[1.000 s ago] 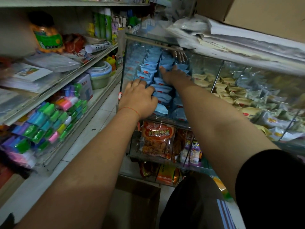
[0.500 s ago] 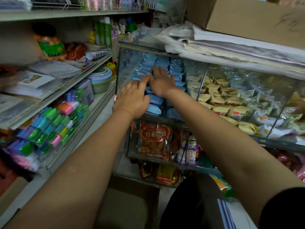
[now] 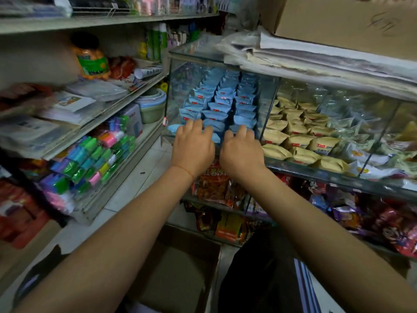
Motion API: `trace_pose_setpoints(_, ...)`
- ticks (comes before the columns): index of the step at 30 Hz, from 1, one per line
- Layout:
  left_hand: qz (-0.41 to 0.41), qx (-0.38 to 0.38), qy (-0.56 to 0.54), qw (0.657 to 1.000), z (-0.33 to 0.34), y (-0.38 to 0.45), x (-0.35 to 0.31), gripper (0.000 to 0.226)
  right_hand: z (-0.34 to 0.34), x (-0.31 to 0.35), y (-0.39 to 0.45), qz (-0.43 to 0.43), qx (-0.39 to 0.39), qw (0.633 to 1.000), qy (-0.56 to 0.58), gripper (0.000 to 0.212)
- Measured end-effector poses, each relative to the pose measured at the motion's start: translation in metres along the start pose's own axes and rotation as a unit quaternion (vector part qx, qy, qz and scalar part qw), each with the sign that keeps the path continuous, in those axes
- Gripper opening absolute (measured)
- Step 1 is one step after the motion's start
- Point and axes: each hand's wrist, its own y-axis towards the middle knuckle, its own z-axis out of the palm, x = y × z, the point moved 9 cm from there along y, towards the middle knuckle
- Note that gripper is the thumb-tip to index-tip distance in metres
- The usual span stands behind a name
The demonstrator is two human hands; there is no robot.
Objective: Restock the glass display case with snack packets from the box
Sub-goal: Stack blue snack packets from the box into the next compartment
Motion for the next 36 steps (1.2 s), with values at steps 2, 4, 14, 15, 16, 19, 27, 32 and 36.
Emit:
trace_pose_setpoints(2,-0.013,0.019,-0.009,1.0,0.001,-0.001,-0.001,0.029,0.003,0.004,-0.003,-0.019,0.004,1.0,-0.005,0.04)
trace_pose_setpoints(4,-0.001,0.021,-0.019,1.0,-0.001,-0.002,-0.006,0.027,0.002,0.01,-0.006,-0.041,0.003,0.999,-0.003,0.04)
trace_pose_setpoints(14,0.063,0.056,-0.045,0.995,-0.007,0.005,-0.004,0.047,-0.004,-0.005,0.002,-0.037,0.108,0.992,0.046,0.039)
trace_pose_setpoints(15,0.055,0.046,-0.054,0.996,-0.011,0.008,0.001,0.045,-0.01,-0.008,0.007,-0.028,0.085,0.993,0.076,0.038)
trace_pose_setpoints(16,0.042,0.033,-0.064,0.997,-0.014,0.013,0.008,0.044,-0.017,-0.012,0.014,-0.015,0.056,0.992,0.11,0.037)
trace_pose_setpoints(19,0.012,0.043,-0.062,0.997,-0.012,0.03,0.022,0.045,-0.018,-0.016,0.044,0.023,0.014,0.99,0.141,0.052)
trace_pose_setpoints(27,-0.009,0.124,-0.042,0.991,0.014,0.061,0.033,0.054,0.031,-0.016,0.079,0.077,0.128,0.984,0.098,0.063)
trace_pose_setpoints(32,0.023,0.093,-0.028,0.995,0.02,0.055,0.037,0.065,0.012,-0.03,0.12,0.123,0.065,0.983,0.12,0.067)
trace_pose_setpoints(36,0.027,0.093,-0.035,0.995,0.026,0.058,0.038,0.067,0.029,-0.047,0.15,0.153,0.085,0.975,0.137,0.069)
